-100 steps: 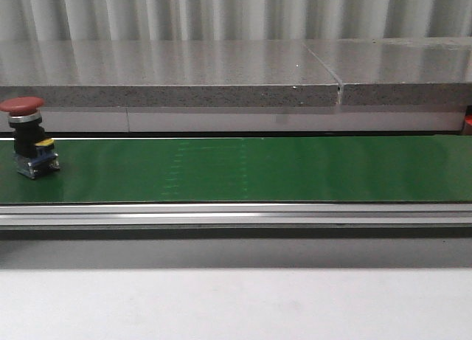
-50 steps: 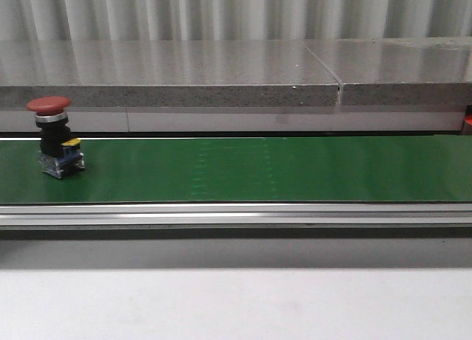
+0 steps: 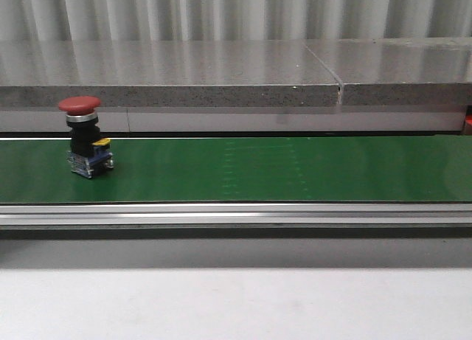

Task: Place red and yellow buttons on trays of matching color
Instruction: 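Move the left gripper over a yellow push button and grasp it, then set the yellow button on the green belt and release it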

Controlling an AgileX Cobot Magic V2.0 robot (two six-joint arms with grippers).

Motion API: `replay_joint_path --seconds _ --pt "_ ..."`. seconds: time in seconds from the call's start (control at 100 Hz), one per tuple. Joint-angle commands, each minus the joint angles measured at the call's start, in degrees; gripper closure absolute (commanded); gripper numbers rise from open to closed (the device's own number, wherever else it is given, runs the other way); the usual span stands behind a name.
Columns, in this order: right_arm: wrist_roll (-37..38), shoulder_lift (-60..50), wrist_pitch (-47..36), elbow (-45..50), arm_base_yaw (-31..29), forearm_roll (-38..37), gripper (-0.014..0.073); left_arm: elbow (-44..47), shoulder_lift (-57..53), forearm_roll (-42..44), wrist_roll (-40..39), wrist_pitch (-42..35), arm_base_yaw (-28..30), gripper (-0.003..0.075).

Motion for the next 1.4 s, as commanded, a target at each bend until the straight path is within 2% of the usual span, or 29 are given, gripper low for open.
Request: replay_joint_path --seconds 0.0,0.15,0.31,0.54,0.71,1.04,1.39 --pt "-0.6 -0.3 -3.2 -1.4 0.0 0.9 0.0662 -1.8 -4.6 -2.1 -0.7 -1.2 0.2 0.0645" --pt "-0.6 -0.3 -3.2 -1.4 0.0 0.9 0.0662 -1.8 -9.3 -2.4 -0.7 -1.7 -0.2 0.0713" --pt "-0.6 -0.3 -3.2 -1.4 0.0 0.9 0.0662 -1.8 -16.3 -2.4 -0.6 -0.2 -1.2 0.0715" --pt "-0.6 -0.3 -3.2 -1.4 0.0 0.9 0.0662 -1.2 -25.8 -2.5 -0.3 6.8 -4.1 0.072" --pt "-0.6 -0.3 -3.2 -1.4 0.0 0.9 0.0662 4.8 -31.3 -2.5 -0.1 7.9 -7.2 0.0731" --pt "-0.6 -0.3 -3.2 -1.4 0.0 0.9 0.0662 18.9 -38.1 -3.3 -0.1 4.7 -13.8 0.0731" --pt "-0.6 -0.3 -3.2 -1.4 0.0 0.9 0.0662 24.0 -37.9 -3.7 -0.1 1.4 -15.0 0.0731"
